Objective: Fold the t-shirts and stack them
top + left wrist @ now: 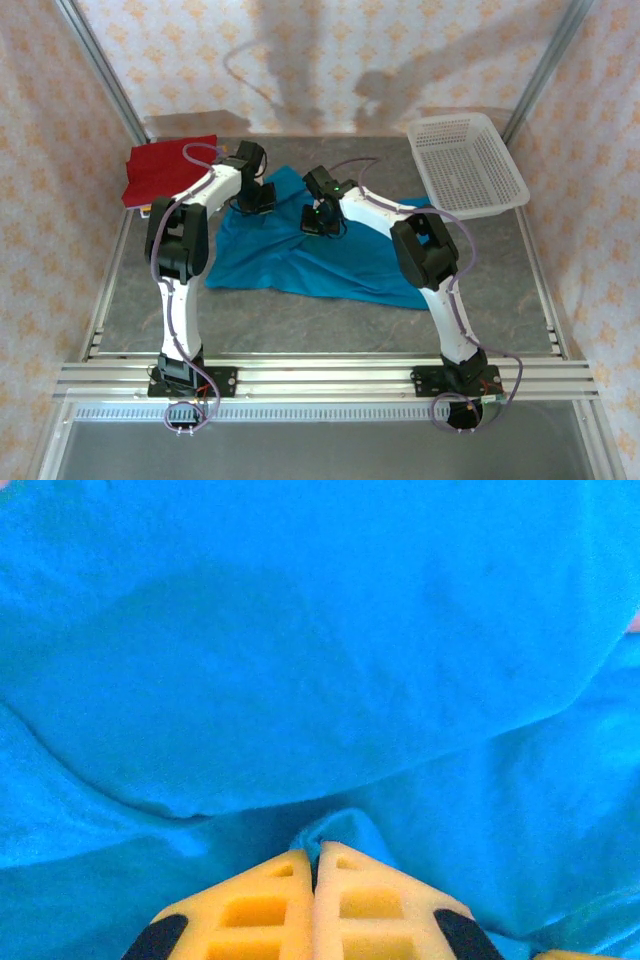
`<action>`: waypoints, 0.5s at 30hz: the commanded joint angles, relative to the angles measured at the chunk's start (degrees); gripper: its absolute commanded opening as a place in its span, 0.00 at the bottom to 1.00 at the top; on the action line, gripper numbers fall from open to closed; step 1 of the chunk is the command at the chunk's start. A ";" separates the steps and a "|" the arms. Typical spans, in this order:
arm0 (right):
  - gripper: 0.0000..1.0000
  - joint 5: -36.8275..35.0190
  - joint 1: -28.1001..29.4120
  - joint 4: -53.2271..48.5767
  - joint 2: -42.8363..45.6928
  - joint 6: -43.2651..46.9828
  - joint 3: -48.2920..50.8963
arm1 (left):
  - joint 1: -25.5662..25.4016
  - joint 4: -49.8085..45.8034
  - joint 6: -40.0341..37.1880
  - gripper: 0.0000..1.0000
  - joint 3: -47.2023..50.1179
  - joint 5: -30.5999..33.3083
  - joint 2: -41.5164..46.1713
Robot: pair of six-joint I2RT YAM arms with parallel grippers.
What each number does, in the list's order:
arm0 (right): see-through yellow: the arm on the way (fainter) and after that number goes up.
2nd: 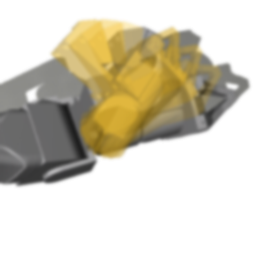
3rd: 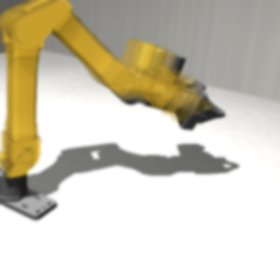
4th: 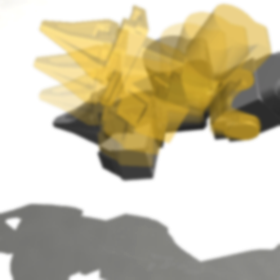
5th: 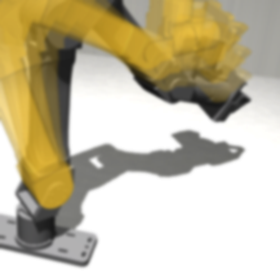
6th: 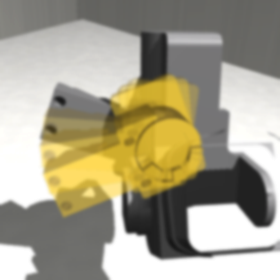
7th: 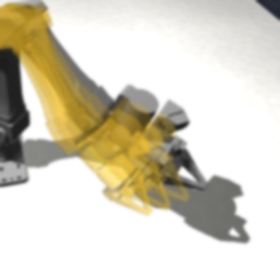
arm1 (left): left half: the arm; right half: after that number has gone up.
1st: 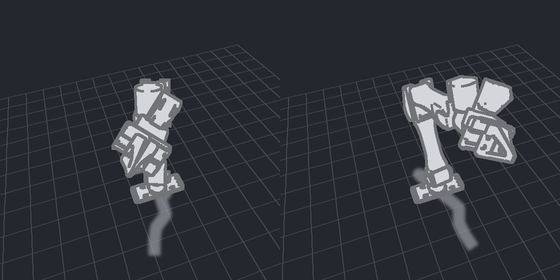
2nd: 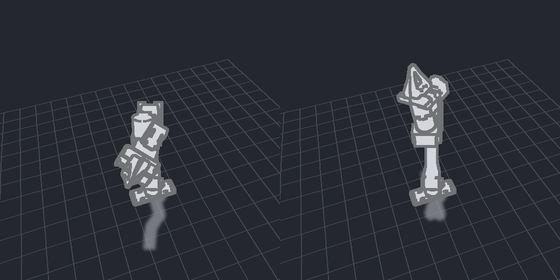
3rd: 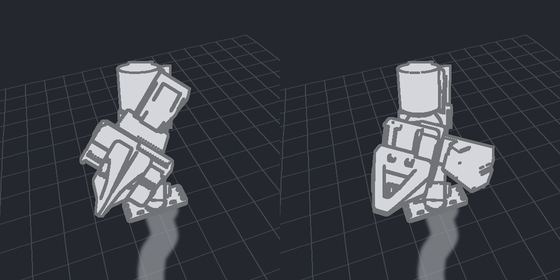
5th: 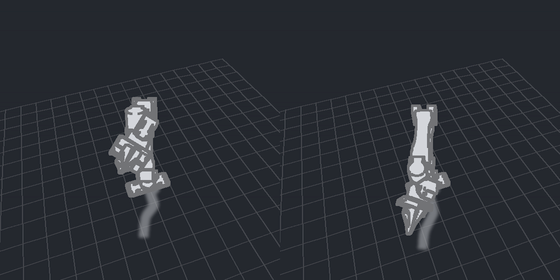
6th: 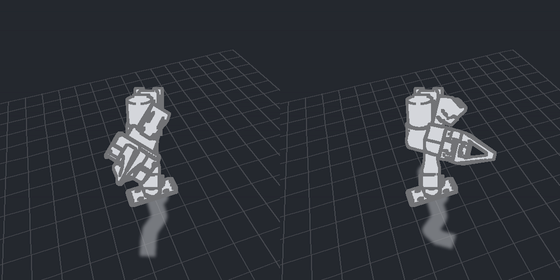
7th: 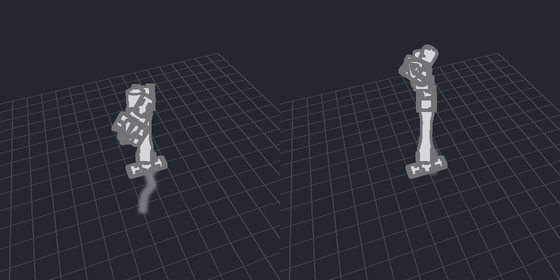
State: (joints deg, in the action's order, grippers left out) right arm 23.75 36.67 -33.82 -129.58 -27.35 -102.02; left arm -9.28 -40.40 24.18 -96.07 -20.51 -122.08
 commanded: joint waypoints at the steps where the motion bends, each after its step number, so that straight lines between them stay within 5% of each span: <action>1: 0.01 -0.38 -0.54 -1.98 1.26 0.94 -1.76 | 0.00 2.50 2.33 0.00 -1.46 1.87 2.64; 9: 0.07 0.50 -0.72 -2.16 1.77 1.07 -3.29 | -0.04 7.15 3.72 0.00 1.78 6.32 6.03; 15: 0.32 -0.42 -0.85 -1.95 4.83 1.06 -2.75 | 0.23 5.48 3.81 0.07 0.16 5.44 4.95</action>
State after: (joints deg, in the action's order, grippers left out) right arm 24.43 36.29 -34.28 -129.12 -26.57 -104.05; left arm -9.28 -34.74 27.27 -94.76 -16.80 -117.78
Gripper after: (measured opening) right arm 0.289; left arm 0.056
